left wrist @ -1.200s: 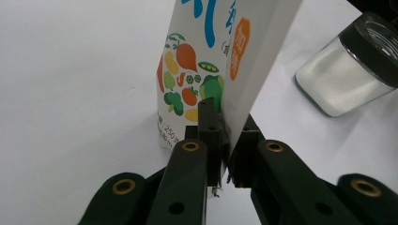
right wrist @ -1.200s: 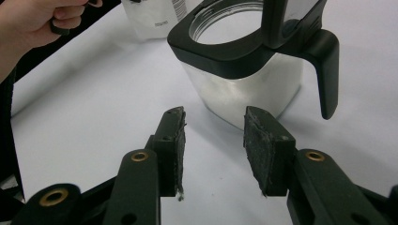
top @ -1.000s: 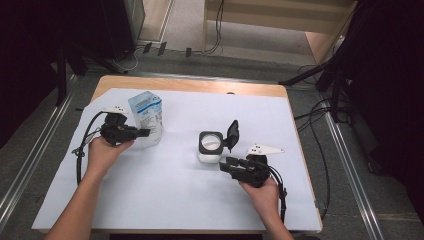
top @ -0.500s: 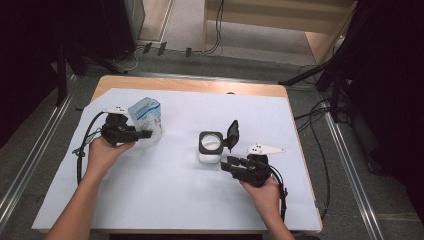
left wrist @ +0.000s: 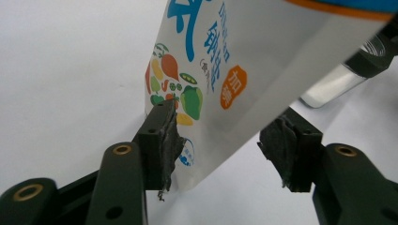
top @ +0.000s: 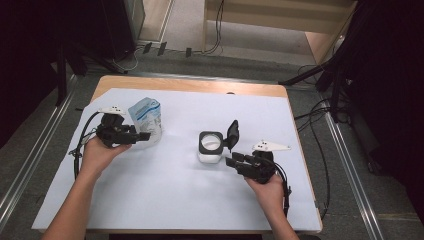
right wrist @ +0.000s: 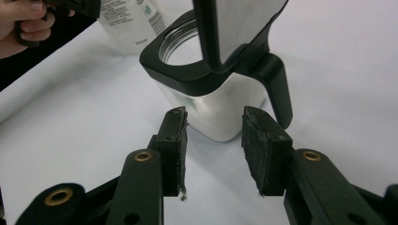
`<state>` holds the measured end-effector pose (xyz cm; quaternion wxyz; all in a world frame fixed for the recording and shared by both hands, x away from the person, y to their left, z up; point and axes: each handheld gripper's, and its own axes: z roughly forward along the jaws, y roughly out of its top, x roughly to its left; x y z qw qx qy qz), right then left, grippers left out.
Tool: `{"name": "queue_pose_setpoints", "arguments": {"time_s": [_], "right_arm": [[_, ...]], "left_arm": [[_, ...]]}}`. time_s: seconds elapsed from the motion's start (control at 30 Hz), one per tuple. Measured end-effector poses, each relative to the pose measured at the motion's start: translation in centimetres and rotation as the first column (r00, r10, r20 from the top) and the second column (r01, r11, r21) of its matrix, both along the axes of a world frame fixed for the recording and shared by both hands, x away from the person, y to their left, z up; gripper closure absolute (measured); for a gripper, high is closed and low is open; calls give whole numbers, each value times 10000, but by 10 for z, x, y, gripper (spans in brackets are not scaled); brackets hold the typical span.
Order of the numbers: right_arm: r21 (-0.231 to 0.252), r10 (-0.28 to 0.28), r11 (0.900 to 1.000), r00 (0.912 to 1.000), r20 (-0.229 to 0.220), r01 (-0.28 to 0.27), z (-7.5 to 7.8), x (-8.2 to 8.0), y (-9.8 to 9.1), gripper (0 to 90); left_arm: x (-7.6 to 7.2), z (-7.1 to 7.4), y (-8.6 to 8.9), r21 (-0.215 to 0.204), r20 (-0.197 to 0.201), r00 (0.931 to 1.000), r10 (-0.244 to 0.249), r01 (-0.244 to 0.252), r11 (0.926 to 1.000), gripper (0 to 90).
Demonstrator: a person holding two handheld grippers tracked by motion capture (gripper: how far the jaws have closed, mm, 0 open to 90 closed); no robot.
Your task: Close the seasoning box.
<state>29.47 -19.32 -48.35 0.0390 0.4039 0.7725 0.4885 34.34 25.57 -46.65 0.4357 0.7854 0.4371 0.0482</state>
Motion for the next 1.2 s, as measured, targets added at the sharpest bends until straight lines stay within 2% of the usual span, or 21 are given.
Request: {"name": "queue_pose_setpoints", "arguments": {"time_s": [0.2, 0.27, 0.37, 0.53, 0.67, 0.73, 0.8, 0.9, 0.97, 1.2], "right_arm": [[-89, -93, 9999, 10000, -25, 93, 3, 5, -4, 650], [-18, -154, 9999, 9999, -71, 154, 4, 7, -6, 658], [389, -229, 9990, 9992, -335, 242, 5, 10, -11, 686], [498, -507, 9974, 9978, -416, 527, 8, 18, -18, 740], [608, -698, 9955, 9961, -548, 731, 10, 28, -24, 777], [637, -763, 9948, 9954, -581, 800, 12, 32, -26, 797], [735, -810, 9936, 9948, -610, 854, 12, 36, -27, 805], [717, -942, 9925, 9934, -655, 988, 14, 42, -27, 822], [680, -959, 9926, 9932, -662, 1004, 15, 47, -27, 842], [505, -778, 9955, 9953, -581, 807, 20, 62, -23, 900]], "left_arm": [[-6, 0, 5, -3, 33, 9999, 120, -120, 9999, 442], [-9, 1, 6, 79, -12, 9999, 102, -102, 9999, 436], [-15, 2, 11, 13, -31, 9999, 144, -144, 9999, 438], [-23, 2, 16, -126, -66, 9997, 229, -230, 9997, 429], [-31, 0, 19, -46, -98, 9997, 238, -239, 9997, 420], [-34, -3, 20, -213, -130, 9995, 296, -298, 9993, 416], [-36, -4, 20, -13, -153, 9994, 297, -297, 9996, 413], [-39, -8, 21, -102, -246, 9994, 259, -262, 9996, 411], [-41, -11, 21, 33, -241, 9995, 219, -218, 9998, 411], [-46, -19, 20, 240, -396, 9992, -57, 67, 9997, 416]]}}
